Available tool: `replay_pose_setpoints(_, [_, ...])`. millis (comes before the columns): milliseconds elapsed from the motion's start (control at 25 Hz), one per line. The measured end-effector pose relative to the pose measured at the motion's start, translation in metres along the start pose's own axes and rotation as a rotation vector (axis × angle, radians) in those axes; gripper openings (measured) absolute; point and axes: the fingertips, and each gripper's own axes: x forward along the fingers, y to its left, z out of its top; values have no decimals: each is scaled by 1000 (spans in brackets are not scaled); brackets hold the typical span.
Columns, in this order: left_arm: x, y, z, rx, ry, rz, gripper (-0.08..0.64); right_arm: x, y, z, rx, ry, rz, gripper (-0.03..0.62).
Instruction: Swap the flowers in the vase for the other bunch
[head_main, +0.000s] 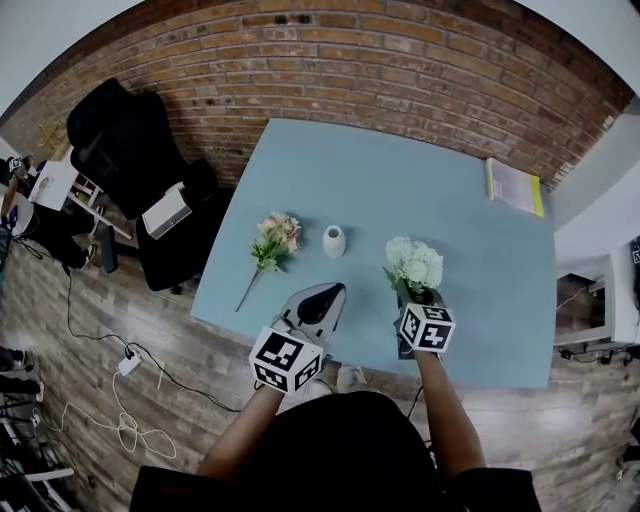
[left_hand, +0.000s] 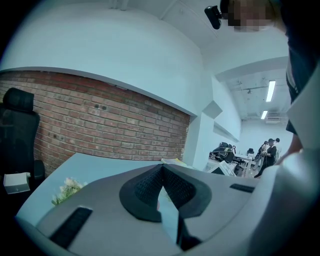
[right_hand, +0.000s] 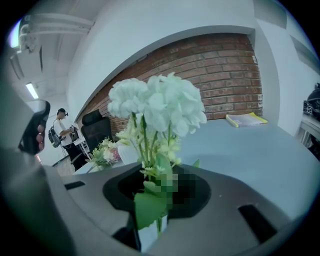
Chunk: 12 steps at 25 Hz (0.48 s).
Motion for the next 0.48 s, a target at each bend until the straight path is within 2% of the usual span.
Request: replay_pose_setpoints(480, [3,10,2,7,11,18,6,17,-11,-23,6,75,-19,112])
